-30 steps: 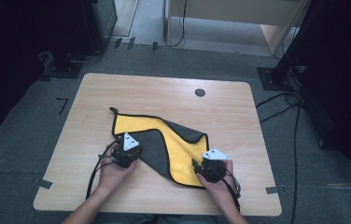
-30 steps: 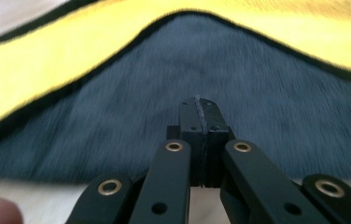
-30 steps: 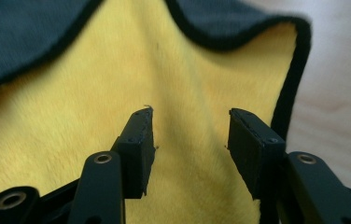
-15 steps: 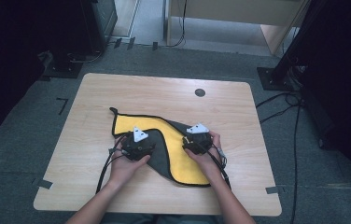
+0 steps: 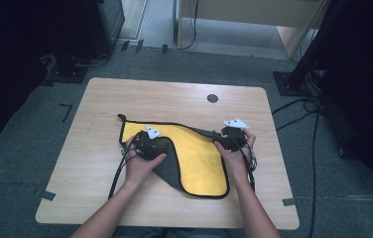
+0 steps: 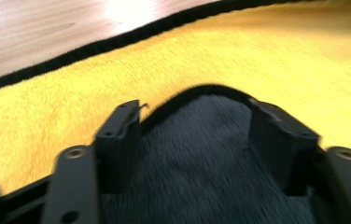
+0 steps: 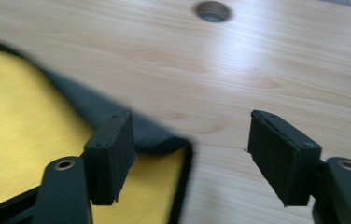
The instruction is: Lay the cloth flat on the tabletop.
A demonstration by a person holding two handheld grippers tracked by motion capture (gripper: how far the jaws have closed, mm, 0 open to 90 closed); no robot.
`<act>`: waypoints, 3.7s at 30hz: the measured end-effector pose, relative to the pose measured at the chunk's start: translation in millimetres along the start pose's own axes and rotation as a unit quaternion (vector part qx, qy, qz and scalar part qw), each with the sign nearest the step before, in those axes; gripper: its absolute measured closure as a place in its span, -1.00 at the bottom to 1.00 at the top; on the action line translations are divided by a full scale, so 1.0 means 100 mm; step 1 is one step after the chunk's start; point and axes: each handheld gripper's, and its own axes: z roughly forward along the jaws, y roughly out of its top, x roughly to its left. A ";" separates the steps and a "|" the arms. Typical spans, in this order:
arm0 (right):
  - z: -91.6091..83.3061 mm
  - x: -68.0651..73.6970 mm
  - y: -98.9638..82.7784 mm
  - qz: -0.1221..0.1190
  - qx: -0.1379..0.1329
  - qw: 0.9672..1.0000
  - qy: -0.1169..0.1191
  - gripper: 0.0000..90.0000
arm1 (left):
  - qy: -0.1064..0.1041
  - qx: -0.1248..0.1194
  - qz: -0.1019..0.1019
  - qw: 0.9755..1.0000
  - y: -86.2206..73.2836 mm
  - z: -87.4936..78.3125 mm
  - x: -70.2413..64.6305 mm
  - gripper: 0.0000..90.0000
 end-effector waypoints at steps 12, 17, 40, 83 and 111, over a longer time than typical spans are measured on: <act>0.05 0.31 -0.24 -0.040 0.024 0.999 0.029 -0.36 | -0.040 0.013 0.040 0.998 0.03 0.04 -0.12 0.88; 0.09 0.32 -0.35 -0.037 0.030 0.998 0.035 -0.35 | -0.067 -0.009 0.027 0.997 -0.04 -0.19 0.00 0.92; -0.61 0.16 -0.75 -0.024 0.068 0.997 0.042 -0.39 | -0.055 -0.036 -0.025 0.997 -0.94 -1.36 0.79 -0.16; 0.25 -0.11 -0.05 -0.003 0.065 0.997 -0.048 -0.23 | -0.031 0.020 0.019 0.999 -1.26 -1.23 0.66 -0.29; 0.69 -0.25 0.19 0.030 0.072 0.993 -0.085 -0.44 | -0.022 0.020 0.012 0.999 -1.33 -1.30 0.68 -0.35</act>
